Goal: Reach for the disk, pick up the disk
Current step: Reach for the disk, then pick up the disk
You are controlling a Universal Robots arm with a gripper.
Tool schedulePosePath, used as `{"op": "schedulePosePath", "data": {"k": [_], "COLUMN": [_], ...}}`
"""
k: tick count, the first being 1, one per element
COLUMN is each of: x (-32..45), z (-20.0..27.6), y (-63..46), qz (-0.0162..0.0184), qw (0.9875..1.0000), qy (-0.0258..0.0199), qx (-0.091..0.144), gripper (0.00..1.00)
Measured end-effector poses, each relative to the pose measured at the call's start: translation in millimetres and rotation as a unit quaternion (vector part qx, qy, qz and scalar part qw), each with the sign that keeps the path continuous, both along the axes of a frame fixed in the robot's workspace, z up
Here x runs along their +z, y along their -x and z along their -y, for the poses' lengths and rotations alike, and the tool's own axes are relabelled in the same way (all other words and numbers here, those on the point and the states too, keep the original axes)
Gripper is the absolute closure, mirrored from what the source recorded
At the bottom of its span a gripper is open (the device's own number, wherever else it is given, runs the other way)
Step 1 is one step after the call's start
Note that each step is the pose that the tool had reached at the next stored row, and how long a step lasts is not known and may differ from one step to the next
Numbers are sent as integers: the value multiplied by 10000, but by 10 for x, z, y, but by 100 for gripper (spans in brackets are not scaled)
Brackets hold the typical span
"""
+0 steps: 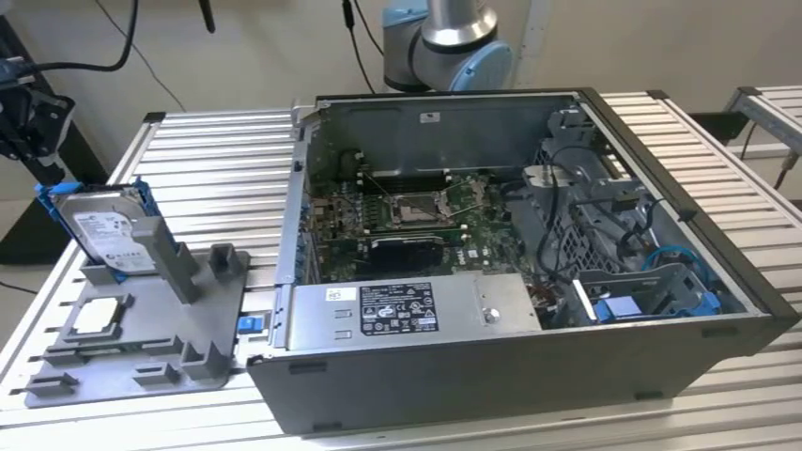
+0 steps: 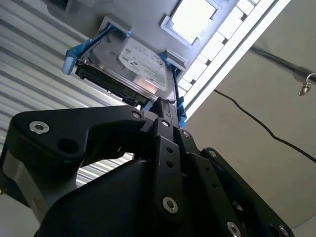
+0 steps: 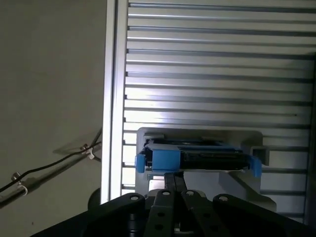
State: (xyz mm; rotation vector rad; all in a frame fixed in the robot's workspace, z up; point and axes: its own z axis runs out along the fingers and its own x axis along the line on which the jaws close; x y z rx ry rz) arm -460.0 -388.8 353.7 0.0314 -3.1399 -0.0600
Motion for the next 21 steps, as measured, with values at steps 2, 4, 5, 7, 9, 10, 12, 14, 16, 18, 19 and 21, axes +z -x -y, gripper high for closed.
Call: {"op": "schedulePosePath", "data": {"k": [2,4,5,7,9,10,12,14,16,18,19,21], "x": [-1,0,0,-1,0,0,0,0,-1,-1,-1,0], "z": [0,0,0,0,0,0,0,0,0,0,0,0], "y": [1,4,5,8,10,11,12,13,14,14,14,14], "qz": [1,0,0,1,0,0,-1,0,1,1,0,0], "qw": [10000,9998,9997,9992,9984,9979,9966,9949,9929,9905,9893,9864], "qy": [0,0,0,0,0,0,0,0,0,0,0,0], "qx": [61,177,248,405,568,647,828,1013,1192,1373,1461,1645], "gripper": [100,100,100,100,100,100,100,100,100,100,100,100]}}
